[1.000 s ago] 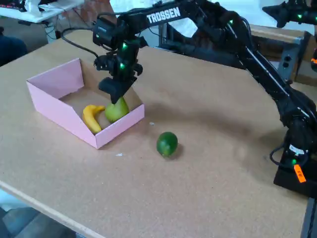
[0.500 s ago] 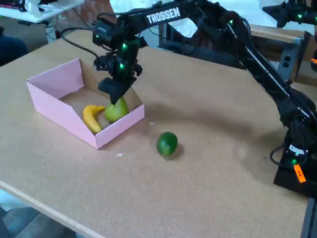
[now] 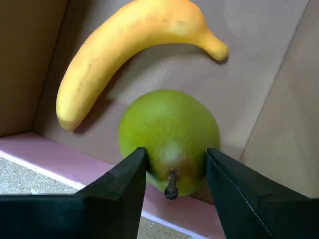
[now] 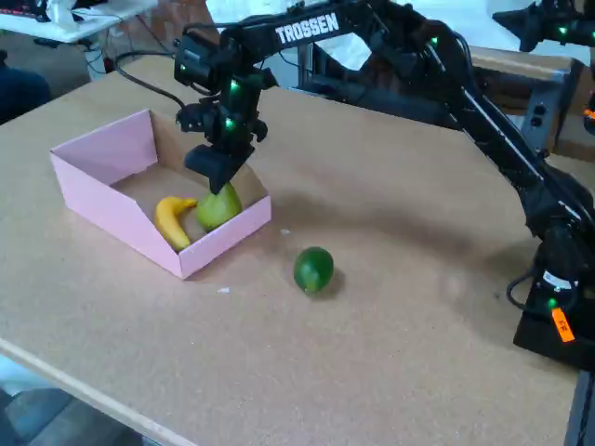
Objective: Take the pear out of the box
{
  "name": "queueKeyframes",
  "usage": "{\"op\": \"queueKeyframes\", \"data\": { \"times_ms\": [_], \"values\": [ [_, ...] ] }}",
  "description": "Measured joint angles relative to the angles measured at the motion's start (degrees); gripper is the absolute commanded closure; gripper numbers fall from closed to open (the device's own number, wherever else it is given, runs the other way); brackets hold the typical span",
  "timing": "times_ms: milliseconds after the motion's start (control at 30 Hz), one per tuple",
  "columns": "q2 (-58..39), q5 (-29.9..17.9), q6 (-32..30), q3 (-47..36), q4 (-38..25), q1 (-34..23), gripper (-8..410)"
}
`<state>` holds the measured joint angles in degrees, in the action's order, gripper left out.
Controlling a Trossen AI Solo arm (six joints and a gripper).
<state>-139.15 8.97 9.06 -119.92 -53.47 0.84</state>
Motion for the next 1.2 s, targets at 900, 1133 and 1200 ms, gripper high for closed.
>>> {"op": "queueKeyframes", "data": {
  "times_ms": [900, 1133, 1200],
  "values": [
    [1.3, -0.5, -0.3, 0.0, -1.8, 0.0, 373],
    [2.4, -0.7, -0.3, 0.0, -2.1, 0.1, 373],
    [3.1, -0.9, -0.3, 0.0, -2.2, 0.1, 373]
  ]
}}
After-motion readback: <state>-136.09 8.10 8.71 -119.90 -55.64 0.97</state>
